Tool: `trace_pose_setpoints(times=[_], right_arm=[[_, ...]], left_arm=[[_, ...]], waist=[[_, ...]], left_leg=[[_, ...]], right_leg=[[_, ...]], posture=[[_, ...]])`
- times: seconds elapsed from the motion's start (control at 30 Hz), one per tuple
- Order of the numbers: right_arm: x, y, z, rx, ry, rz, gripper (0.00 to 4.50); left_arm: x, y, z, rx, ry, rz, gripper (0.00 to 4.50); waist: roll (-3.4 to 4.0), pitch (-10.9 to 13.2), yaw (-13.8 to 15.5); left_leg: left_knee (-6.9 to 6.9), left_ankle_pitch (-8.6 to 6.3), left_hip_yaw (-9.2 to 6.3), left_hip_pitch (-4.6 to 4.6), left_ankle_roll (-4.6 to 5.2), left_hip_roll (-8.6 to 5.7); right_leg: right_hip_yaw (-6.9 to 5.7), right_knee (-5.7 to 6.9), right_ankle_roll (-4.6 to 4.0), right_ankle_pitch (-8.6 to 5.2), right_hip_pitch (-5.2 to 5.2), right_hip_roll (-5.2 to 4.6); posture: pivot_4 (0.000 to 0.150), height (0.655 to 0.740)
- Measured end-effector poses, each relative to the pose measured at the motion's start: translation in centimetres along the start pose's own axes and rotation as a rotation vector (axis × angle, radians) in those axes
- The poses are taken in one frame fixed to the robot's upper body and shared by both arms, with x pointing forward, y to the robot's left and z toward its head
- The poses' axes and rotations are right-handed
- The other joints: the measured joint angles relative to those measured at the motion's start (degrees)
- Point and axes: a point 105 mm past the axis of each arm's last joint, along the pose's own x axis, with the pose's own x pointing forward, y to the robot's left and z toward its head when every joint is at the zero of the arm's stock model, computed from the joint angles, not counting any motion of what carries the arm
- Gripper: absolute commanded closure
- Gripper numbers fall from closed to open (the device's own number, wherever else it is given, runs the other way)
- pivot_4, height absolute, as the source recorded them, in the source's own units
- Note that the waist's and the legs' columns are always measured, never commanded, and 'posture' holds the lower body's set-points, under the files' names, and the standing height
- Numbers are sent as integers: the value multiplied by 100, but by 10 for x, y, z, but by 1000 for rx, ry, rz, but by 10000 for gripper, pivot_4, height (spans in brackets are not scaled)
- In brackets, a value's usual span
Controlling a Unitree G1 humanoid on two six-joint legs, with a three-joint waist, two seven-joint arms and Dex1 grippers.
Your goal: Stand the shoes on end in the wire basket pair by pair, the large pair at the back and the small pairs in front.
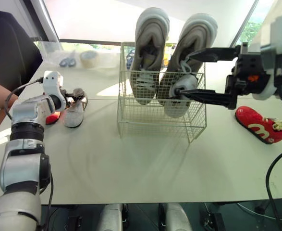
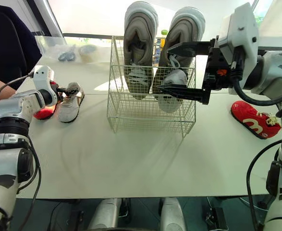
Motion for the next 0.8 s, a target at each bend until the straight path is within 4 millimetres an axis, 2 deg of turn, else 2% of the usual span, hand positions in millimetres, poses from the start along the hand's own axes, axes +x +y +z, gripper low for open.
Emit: trace_pose_setpoints(times=[0.13,0.53,0.63,0.73,0.8], right_arm=[[2,2,1,6,-2,-1,414],[1,3,-1,19,11,-13,414],[1,3,-3,21,17,-15,0],[0,3,-3,21,22,-17,0],[0,3,-4,20,22,-18,0]], left_arm=[[8,0,-12,-20,23,10,0],[12,12,-20,-163,3,85,0],[13,12,-22,-212,-2,86,9221],[12,14,-23,-236,-9,92,23869],[12,14,-23,-248,-10,90,31466]], waist=[[-9,3,-3],[-13,3,-24],[-14,3,-24],[-14,3,-15],[-16,2,8]], left_leg=[[1,-1,-1,-1,0,0],[0,-1,-2,-1,1,1],[2,-1,-2,-1,1,1],[3,-1,-3,-1,2,1],[5,-1,-3,-1,2,1]], right_leg=[[0,0,0,0,-1,-1],[-1,4,19,11,-2,-1],[-1,6,19,11,-2,-1],[-3,8,19,11,0,-1],[-4,8,19,11,2,-1]], posture=[[1500,7400],[1500,7400],[1500,7400],[1500,7400],[1500,7400]])
